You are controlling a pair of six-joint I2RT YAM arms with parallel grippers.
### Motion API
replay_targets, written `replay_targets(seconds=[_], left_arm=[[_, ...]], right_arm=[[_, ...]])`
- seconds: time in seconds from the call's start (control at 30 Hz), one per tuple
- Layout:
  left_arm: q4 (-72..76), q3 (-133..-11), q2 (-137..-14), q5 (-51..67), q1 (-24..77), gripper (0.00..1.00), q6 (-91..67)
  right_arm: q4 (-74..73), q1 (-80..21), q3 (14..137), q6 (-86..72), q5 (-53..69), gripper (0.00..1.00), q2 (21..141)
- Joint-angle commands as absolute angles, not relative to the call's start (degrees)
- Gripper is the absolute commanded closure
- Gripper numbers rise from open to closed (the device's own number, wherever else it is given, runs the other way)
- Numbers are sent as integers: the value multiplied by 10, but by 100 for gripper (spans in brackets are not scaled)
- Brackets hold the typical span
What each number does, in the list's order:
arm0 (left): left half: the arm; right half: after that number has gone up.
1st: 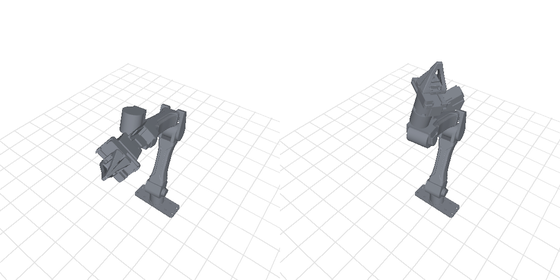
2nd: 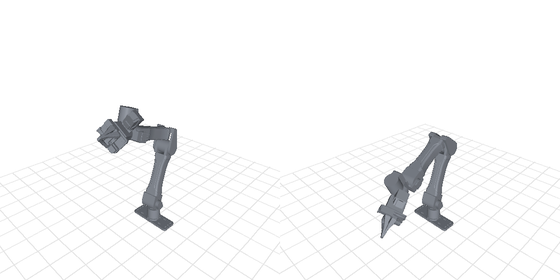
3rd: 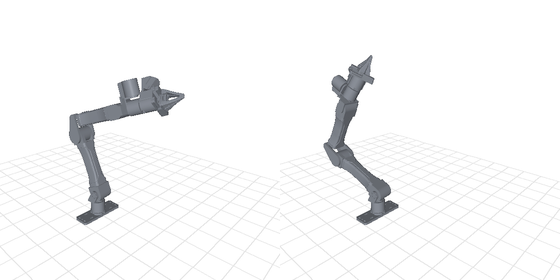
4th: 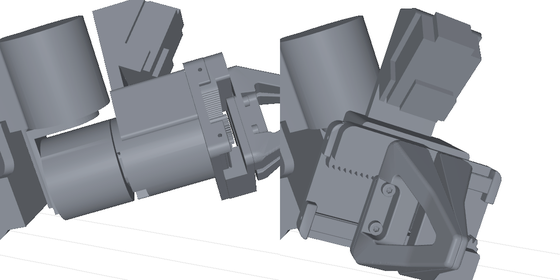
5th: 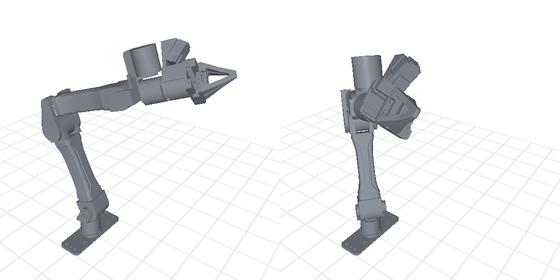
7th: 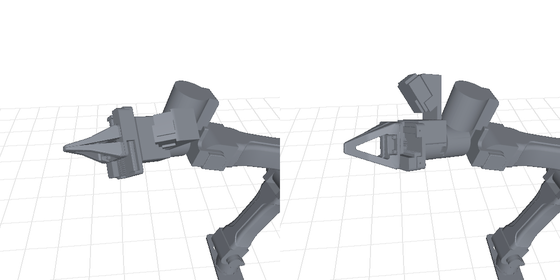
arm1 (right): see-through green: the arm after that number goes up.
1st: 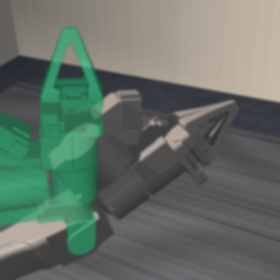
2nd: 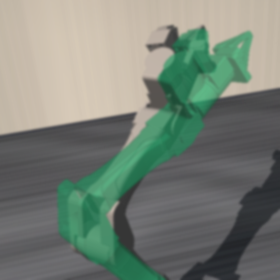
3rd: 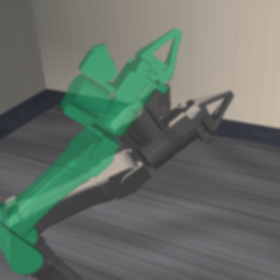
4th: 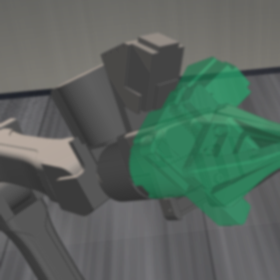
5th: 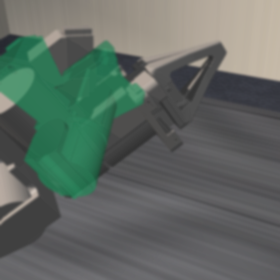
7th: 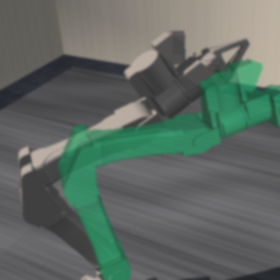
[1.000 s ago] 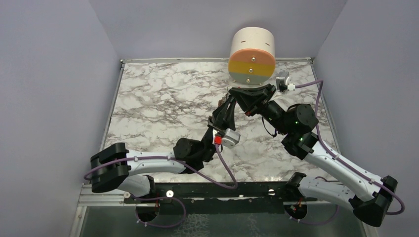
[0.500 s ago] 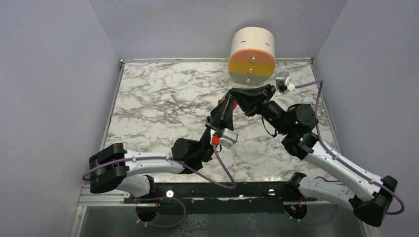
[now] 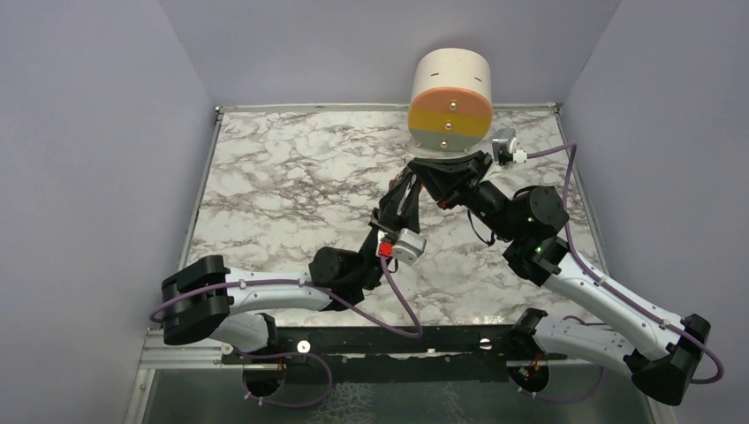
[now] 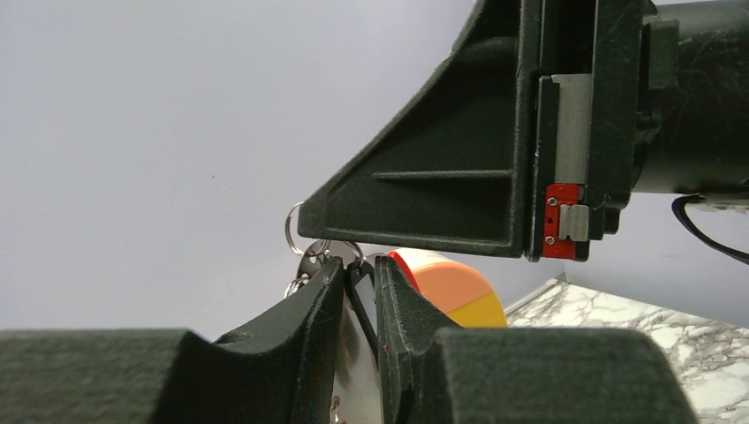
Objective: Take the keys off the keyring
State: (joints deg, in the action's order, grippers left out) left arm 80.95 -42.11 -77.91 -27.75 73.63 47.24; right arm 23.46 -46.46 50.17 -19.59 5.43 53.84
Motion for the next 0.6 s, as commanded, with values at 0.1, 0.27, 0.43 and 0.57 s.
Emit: replay_targets(seconds=[0.1,0.27,0.43,0.57], left_arm=[[829,-444,-797,-271,736,77,465],[849,-443,-801,-275,737,77,475],[888,-438,-808,-286,737,77,491],[915,-435,-812,-287,737,76,497]], right_arm=[[246,-471,516,-189,66,98,534],[246,-473,516,-188,68,98,534],[245,-475,517,-189,75,98,537],[245,-476,518,-187,76,98,540]])
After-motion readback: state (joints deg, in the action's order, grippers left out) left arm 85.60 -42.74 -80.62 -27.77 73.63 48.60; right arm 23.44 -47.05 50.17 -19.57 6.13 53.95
